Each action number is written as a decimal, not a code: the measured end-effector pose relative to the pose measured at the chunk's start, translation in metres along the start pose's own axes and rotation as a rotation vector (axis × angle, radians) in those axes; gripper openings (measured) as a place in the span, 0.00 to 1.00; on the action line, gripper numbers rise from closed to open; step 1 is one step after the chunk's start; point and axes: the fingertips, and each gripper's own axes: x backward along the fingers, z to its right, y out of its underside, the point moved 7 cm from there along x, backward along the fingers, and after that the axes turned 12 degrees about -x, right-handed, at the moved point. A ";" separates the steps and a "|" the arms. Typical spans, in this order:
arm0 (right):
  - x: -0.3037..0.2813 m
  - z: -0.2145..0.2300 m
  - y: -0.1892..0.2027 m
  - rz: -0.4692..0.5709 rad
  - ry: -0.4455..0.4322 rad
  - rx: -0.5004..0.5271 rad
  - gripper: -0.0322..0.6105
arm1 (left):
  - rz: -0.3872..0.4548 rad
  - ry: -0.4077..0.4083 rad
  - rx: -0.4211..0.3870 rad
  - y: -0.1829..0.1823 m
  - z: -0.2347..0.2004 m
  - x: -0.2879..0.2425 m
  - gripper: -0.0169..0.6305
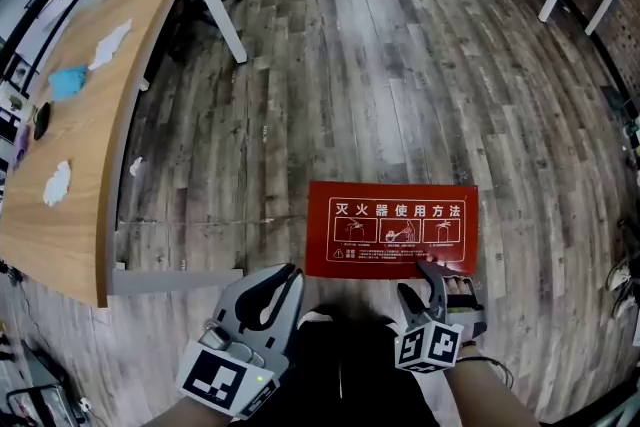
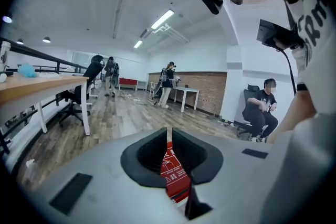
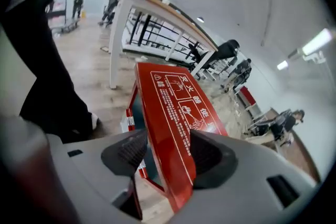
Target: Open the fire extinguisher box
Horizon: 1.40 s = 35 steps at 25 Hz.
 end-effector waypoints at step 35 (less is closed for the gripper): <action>0.009 0.011 -0.033 0.092 0.193 0.148 0.34 | 0.000 -0.034 0.060 -0.029 -0.025 0.020 0.05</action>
